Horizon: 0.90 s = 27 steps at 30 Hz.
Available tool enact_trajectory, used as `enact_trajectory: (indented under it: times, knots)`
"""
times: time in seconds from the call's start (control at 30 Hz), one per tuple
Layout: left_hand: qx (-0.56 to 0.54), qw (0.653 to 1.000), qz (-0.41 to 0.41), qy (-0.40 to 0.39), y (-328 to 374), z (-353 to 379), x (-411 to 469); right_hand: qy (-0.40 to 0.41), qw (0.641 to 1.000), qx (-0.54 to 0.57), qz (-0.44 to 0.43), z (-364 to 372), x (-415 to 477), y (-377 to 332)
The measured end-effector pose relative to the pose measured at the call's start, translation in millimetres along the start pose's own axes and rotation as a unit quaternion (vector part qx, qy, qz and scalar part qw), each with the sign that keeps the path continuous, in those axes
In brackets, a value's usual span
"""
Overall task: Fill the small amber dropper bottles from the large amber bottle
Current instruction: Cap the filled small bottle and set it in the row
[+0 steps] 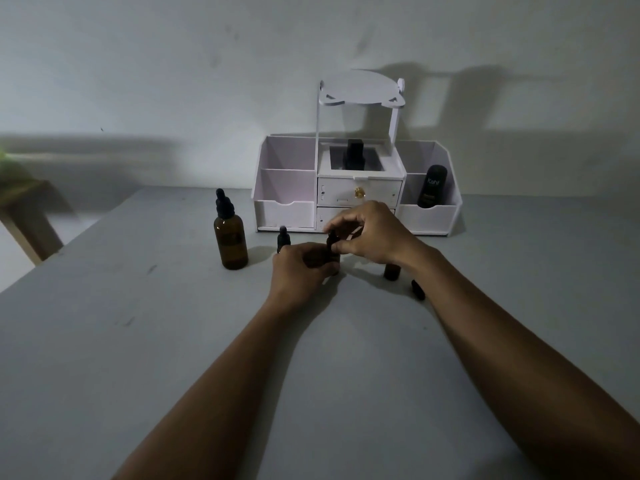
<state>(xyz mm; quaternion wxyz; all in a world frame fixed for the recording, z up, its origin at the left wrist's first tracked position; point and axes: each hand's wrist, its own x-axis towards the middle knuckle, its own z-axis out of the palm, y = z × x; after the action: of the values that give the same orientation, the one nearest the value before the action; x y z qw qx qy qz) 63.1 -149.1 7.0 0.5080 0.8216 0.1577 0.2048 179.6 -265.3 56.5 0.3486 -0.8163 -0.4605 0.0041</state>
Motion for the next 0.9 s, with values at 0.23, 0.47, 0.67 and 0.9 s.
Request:
enact_trajectory:
  times: [0.23,0.47,0.67,0.9]
  knots:
    - [0.015,1.0,0.009,-0.003,-0.6,-3.3,2.2,0.027,0.999,-0.013,0.011,1.2,2.8,-1.0]
    - [-0.001,1.0,-0.005,-0.009,2.7,-2.7,0.0,0.014,1.0,-0.008,-0.01,0.6,3.4,1.9]
    - [0.012,1.0,0.013,-0.006,0.5,-3.9,1.4,0.01,1.0,0.007,-0.018,0.3,3.1,3.9]
    - [0.014,1.0,0.015,-0.003,2.4,-3.5,-1.2,0.027,1.0,0.009,-0.007,1.7,2.7,5.5]
